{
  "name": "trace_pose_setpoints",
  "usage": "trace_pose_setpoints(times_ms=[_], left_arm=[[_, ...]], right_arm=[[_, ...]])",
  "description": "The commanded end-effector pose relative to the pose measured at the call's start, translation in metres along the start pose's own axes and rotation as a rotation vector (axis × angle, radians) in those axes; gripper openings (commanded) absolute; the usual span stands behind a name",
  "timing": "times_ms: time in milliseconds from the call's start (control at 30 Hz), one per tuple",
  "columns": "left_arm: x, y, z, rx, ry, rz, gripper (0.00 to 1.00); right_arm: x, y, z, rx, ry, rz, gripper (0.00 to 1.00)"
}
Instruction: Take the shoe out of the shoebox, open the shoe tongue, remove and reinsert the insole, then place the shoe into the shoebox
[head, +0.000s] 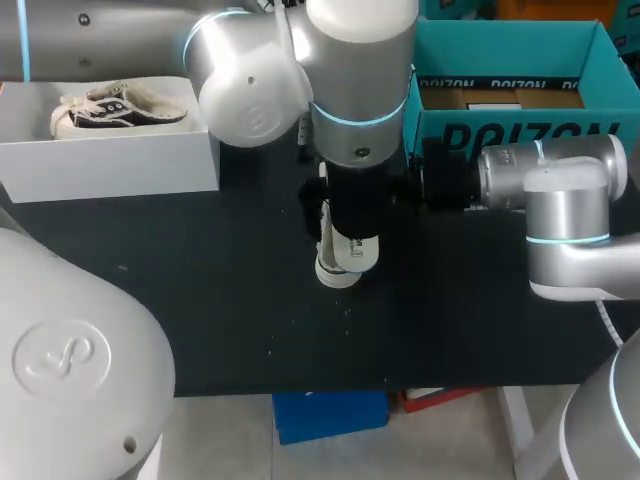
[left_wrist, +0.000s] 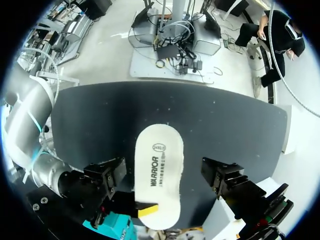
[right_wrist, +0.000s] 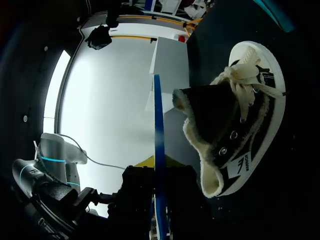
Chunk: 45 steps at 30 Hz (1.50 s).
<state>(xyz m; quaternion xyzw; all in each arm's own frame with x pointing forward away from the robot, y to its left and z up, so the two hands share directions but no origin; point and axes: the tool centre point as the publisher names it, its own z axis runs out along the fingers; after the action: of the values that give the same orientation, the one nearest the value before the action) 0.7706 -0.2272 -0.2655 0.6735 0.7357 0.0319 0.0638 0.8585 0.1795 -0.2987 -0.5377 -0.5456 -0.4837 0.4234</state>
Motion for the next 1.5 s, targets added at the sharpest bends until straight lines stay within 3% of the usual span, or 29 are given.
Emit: trace_pose_setpoints(times_ms=[33, 367, 700, 1000, 1500], left_arm=[[0.004, 0.000, 0.004, -0.012, -0.036, 0.004, 1.00], [-0.004, 0.019, 0.005, -0.031, -0.046, 0.012, 1.00], [-0.004, 0.056, 0.004, -0.047, -0.047, 0.015, 1.00], [0.003, 0.091, -0.005, -0.083, -0.051, -0.005, 1.00], [0.020, 0.150, -0.003, -0.084, -0.050, -0.043, 1.00]], right_arm=[[0.000, 0.000, 0.001, 0.000, 0.000, 0.001, 0.00], [0.000, 0.000, 0.001, 0.000, 0.000, 0.001, 0.00], [0.000, 0.000, 0.001, 0.000, 0.000, 0.001, 0.00], [0.000, 0.000, 0.001, 0.000, 0.000, 0.001, 0.00], [0.000, 0.000, 0.001, 0.000, 0.000, 0.001, 0.00]])
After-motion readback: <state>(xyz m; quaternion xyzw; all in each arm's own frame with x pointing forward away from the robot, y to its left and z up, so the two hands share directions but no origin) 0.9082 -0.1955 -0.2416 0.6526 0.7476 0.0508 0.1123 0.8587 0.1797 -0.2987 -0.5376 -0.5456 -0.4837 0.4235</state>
